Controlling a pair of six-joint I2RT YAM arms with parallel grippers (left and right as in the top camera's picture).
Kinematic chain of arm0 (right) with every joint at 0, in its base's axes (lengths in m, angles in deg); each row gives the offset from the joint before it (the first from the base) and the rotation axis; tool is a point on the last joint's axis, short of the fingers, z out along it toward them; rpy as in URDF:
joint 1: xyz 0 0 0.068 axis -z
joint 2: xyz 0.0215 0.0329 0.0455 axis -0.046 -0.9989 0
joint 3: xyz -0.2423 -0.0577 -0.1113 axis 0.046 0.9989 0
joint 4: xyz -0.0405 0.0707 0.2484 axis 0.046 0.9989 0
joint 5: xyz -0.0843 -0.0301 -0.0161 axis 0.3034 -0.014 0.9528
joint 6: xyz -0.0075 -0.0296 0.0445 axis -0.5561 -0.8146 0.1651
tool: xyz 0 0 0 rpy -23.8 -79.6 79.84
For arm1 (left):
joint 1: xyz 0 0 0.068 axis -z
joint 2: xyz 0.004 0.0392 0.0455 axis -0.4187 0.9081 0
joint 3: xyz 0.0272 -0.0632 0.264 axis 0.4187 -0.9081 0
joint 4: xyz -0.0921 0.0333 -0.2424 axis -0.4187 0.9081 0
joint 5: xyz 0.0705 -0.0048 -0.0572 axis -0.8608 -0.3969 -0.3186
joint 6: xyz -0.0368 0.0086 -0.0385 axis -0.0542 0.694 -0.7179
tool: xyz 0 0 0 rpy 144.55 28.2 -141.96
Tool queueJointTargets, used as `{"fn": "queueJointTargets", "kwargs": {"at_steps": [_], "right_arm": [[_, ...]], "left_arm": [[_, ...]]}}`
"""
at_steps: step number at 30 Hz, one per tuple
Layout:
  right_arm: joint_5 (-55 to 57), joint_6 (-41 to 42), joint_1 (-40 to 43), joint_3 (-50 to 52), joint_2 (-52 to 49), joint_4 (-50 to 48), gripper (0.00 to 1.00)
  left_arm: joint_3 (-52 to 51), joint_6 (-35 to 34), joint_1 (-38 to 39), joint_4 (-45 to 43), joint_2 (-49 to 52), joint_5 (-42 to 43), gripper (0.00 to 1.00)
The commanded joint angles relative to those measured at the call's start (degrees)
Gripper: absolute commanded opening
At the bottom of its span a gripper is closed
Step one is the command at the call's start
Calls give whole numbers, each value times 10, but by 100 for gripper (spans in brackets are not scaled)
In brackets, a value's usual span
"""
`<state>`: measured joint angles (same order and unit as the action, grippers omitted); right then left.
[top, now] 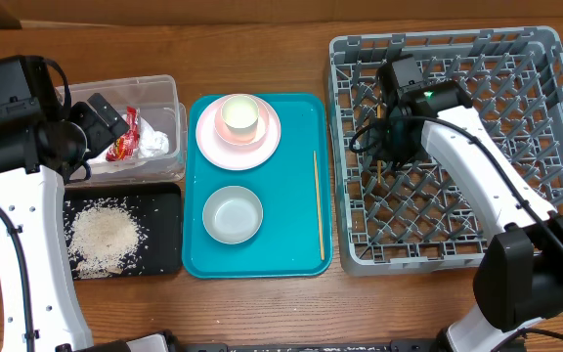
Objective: Sort waste into correct bins and load items into the dishwasher
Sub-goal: 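Lower the chopsticks into the grey rack and open the right gripper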
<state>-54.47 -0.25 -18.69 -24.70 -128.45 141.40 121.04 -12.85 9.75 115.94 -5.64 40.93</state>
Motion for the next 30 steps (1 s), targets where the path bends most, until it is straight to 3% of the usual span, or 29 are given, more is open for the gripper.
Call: {"fn": "queueJointTargets", "kwargs": {"at_steps": [1,11,21,30], "right_arm": [[8,38,0,2,6,15,24],[-25,41,0,9,6,21,24],[-27,40,0,77,6,-42,23],[-27,38,1,56,6,-34,4]], "left_arm": [[10,5,3,-1,-9,-7,100],[10,5,3,-1,-9,-7,100],[10,5,3,-1,-9,-7,100],[10,5,3,-1,-9,-7,100]]}}
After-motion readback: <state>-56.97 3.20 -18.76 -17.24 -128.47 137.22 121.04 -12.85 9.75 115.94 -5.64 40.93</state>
